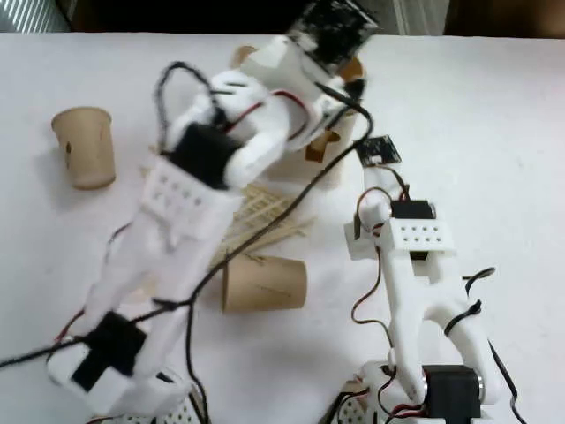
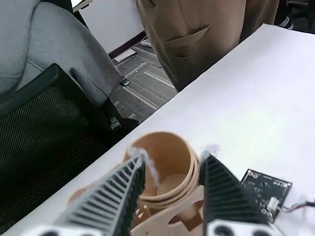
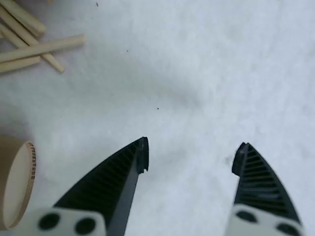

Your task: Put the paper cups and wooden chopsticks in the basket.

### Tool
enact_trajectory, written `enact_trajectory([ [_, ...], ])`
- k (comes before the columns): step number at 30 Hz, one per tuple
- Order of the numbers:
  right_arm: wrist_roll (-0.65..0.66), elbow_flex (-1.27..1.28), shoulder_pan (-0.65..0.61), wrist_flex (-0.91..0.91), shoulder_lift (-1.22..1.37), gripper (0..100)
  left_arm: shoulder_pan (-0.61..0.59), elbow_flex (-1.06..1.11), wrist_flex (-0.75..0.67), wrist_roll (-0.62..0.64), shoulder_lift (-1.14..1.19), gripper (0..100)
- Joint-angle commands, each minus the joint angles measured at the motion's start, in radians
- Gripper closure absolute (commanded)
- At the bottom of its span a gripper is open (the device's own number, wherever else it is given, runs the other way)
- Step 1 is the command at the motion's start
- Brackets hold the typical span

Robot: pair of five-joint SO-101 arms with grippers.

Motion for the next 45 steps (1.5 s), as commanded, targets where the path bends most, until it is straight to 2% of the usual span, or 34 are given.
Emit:
enact_trajectory([
  [1, -0.006, -0.008, 0.004, -0.01, -0.033, 71.6, -0.047, -0.04, 0.147, -0.008, -0.136, 84],
  [5, -0.006, -0.011, 0.002, -0.005, -0.041, 71.6, -0.101, -0.04, 0.324, -0.002, -0.236, 87],
  [9, -0.006, -0.068, 0.002, 0.018, -0.044, 71.4, -0.154, -0.04, 0.493, -0.003, -0.325, 98],
  [15, 0.015, -0.351, -0.05, 0.298, -0.101, 71.4, -0.278, -0.038, 0.667, 0.003, -0.446, 98],
  [18, 0.114, -0.545, -0.147, 0.473, -0.102, 71.5, -0.397, -0.014, 0.697, 0.057, -0.503, 98],
  [22, 0.137, -0.784, -0.303, 0.667, -0.022, 71.5, -0.558, 0.166, 0.675, 0.092, -0.616, 98],
  [26, 0.135, -0.836, -0.407, 0.661, 0.05, 71.5, -0.67, 0.428, 0.588, 0.095, -0.743, 98],
  [33, 0.135, -0.841, -0.59, 0.659, 0.153, 71.5, -0.832, 0.898, 0.353, 0.097, -0.98, 98],
  [40, 0.135, -0.841, -0.739, 0.659, 0.231, 71.5, -0.892, 1.227, 0.192, 0.097, -1.159, 98],
  [45, 0.135, -0.848, -0.812, 0.657, 0.272, 71.5, -0.892, 1.318, 0.141, 0.097, -1.236, 98],
])
